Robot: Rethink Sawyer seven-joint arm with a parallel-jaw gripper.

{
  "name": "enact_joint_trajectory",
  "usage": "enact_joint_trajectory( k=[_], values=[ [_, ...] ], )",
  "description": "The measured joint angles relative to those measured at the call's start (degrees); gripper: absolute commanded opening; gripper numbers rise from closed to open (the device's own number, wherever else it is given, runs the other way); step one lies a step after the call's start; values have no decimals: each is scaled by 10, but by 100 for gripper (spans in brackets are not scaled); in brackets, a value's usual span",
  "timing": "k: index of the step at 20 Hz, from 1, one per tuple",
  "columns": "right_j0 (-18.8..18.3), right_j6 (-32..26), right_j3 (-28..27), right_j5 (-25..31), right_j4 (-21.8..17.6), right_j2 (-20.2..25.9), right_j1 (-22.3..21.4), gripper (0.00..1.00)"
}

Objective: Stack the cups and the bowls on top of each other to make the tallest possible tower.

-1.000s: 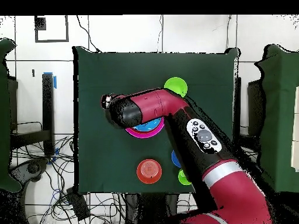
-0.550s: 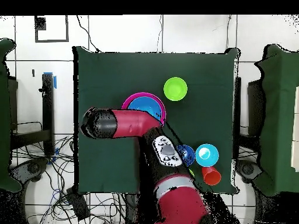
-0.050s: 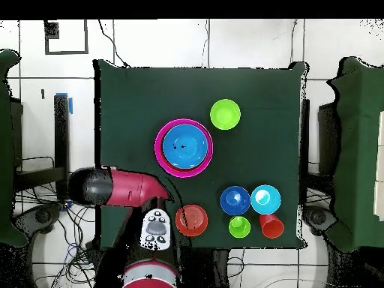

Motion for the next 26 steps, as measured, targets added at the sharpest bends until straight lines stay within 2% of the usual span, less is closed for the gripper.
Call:
enact_joint_trajectory(
  k=[2, 7, 9, 11, 13, 15, 17, 18, 21, 26],
  values=[
    [4, 36, 5, 1, 5, -18, 0, 100],
    [-22, 28, 3, 1, -7, -22, 1, 100],
    [-60, -1, -4, 1, -63, -17, 2, 100],
    [-83, -24, -9, 1, -100, -7, 3, 100],
    [-146, -105, -27, 1, -204, 30, 8, 100],
    [-172, -150, -38, 1, -251, 49, 11, 100],
    [-213, -235, -57, 1, -325, 83, 19, 100],
    [-247, -326, -76, 2, -385, 118, 28, 100],
    [-281, -457, -99, 13, -436, 162, 43, 100],
    [-301, -597, -124, 49, -451, 206, 64, 100]
  ],
)
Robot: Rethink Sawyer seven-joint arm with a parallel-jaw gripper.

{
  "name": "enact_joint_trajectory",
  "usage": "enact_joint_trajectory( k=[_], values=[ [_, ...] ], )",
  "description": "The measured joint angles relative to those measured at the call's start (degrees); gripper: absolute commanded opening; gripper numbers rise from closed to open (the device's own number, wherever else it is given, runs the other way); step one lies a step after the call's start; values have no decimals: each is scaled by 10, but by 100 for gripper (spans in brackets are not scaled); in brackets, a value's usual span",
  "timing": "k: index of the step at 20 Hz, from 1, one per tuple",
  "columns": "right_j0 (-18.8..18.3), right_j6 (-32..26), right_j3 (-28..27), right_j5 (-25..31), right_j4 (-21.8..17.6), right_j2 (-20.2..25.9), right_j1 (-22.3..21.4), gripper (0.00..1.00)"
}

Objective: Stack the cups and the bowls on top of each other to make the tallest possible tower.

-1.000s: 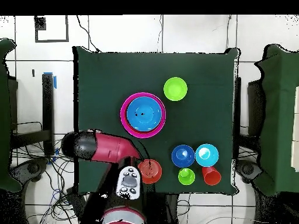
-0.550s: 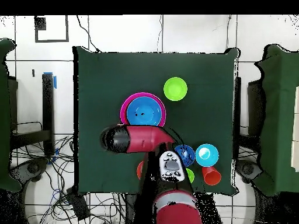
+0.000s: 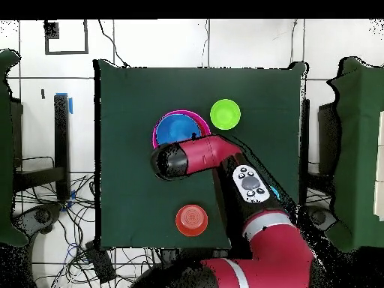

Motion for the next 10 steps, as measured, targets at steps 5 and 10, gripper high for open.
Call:
enact_joint_trajectory(
  k=[5, 10],
  values=[
    [-7, -70, -16, 27, 0, 39, 14, 100],
    [-28, -75, -15, 27, 0, 72, 14, 100]
  ],
)
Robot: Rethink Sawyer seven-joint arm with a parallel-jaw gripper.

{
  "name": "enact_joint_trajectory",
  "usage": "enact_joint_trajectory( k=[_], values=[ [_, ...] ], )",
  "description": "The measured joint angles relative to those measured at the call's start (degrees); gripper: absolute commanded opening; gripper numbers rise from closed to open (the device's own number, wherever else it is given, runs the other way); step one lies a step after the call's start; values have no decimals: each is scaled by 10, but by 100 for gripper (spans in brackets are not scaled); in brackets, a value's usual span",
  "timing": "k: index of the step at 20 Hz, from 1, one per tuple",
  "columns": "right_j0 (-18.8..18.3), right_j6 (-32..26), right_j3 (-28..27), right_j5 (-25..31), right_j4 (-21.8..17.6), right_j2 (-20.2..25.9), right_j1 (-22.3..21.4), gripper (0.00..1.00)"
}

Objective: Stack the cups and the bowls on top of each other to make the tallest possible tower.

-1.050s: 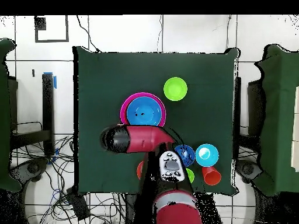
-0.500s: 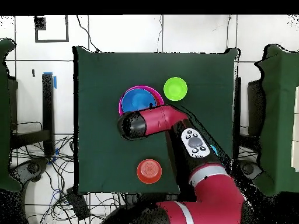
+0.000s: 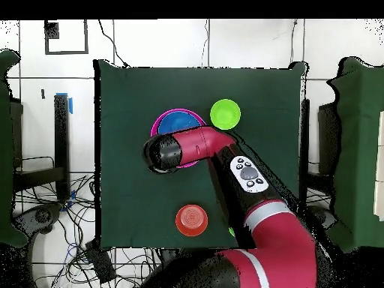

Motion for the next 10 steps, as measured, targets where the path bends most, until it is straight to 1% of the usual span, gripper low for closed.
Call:
enact_joint_trajectory(
  k=[8, 10],
  values=[
    [-32, 0, 2, 0, 0, 25, -4, 100],
    [-43, 0, 8, 0, 6, 39, -9, 100]
  ],
)
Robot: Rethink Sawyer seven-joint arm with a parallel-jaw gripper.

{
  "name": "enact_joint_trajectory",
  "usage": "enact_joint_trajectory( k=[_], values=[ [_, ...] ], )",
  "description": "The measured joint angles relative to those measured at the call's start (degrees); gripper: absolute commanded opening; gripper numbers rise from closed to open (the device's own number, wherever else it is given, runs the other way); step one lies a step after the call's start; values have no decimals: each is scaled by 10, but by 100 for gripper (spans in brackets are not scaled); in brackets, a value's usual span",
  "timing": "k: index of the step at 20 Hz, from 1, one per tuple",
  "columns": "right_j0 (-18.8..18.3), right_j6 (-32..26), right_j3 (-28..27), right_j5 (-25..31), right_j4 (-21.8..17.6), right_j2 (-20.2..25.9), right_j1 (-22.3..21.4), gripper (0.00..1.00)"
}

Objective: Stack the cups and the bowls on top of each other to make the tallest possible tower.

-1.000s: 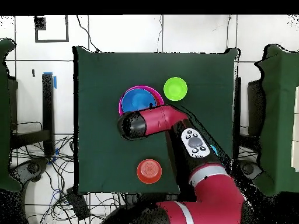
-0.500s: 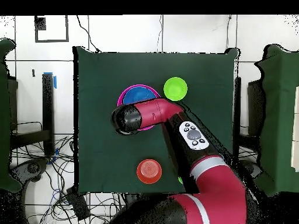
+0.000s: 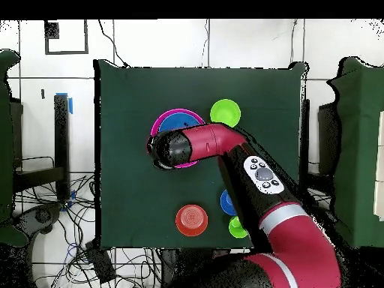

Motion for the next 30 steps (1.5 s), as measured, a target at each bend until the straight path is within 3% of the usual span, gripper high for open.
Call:
enact_joint_trajectory(
  k=[4, 5, 11, 19, 20, 27, 30],
  values=[
    [-30, 0, 23, 6, 36, 40, -13, 100],
    [-47, 0, 35, 19, 62, 62, -20, 100],
    [-79, 0, 50, 69, 104, 109, -35, 100],
    [-97, -48, 16, 72, 19, 139, -9, 100],
    [-106, -91, -4, 72, -9, 149, 7, 100],
    [-138, -206, -40, 79, -21, 165, 42, 100],
    [-145, -219, -43, 79, -21, 165, 47, 100]
  ],
)
